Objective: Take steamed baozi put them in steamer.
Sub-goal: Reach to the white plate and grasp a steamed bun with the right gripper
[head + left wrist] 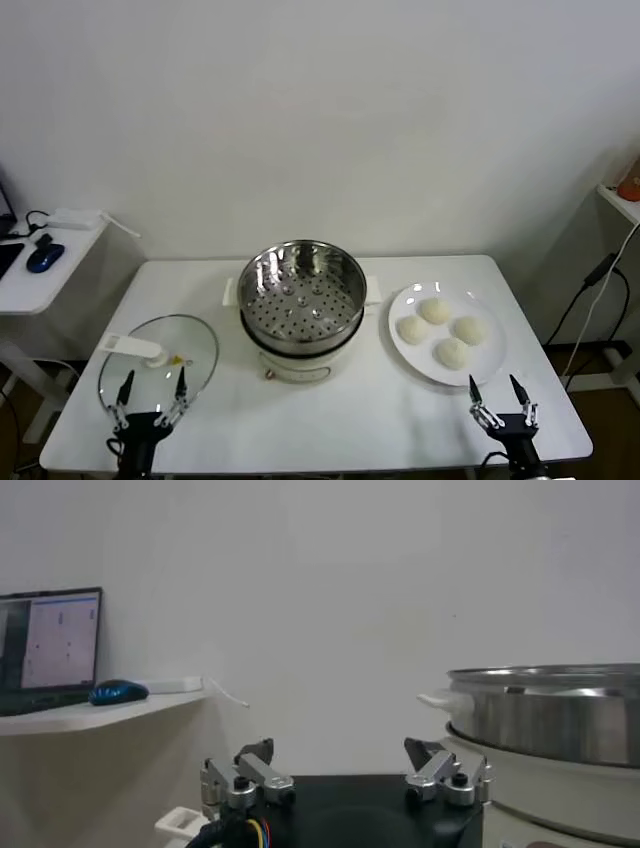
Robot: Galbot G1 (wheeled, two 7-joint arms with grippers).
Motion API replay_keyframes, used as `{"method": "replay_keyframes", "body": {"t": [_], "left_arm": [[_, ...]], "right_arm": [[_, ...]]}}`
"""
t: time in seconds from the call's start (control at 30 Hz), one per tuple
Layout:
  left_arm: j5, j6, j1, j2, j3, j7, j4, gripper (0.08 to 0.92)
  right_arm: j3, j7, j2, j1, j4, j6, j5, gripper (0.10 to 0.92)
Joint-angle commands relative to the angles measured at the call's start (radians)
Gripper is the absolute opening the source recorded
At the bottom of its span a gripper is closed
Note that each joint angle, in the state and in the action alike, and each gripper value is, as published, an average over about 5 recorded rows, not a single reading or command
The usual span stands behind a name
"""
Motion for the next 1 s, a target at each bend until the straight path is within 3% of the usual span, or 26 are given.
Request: {"method": "replay_keyframes", "body": {"t": [0.03, 0.27, 0.33, 0.43, 0.63, 0.83, 1.0], "left_arm": [[0.004, -0.003, 0.001, 0.003, 0.001, 0.001, -0.001, 0.823], [0.007, -0.006, 0.003, 0.012, 0.005, 0.007, -0.009, 0.823], [0.008, -0.009, 0.006, 0.015, 0.005, 0.011, -0.013, 0.823], [0.016, -0.017, 0.006, 0.018, 0.003, 0.016, -0.015, 0.823], [0.03, -0.03, 0.004, 0.02, 0.005, 0.016, -0.009, 0.823], [0.043, -0.04, 0.007, 0.024, 0.012, 0.018, -0.004, 0.823], [0.048, -0.051, 0.017, 0.03, 0.011, 0.019, -0.007, 0.823]], "right_arm": [[0.004, 0.063, -0.068, 0.214, 0.077, -0.296, -0.035, 0.823], [-0.12, 0.058, -0.269, 0.534, 0.023, -0.723, -0.007, 0.823], [-0.178, 0.0, -0.343, 0.609, 0.003, -0.863, -0.014, 0.823], [-0.284, -0.18, -0.463, 0.718, -0.037, -0.94, -0.12, 0.823], [-0.558, -0.513, -0.642, 0.938, -0.127, -0.876, -0.353, 0.823], [-0.962, -0.785, -0.715, 1.295, -0.293, -0.611, -0.592, 0.823], [-1.343, -0.982, -0.705, 1.661, -0.436, -0.451, -0.511, 0.823]]}}
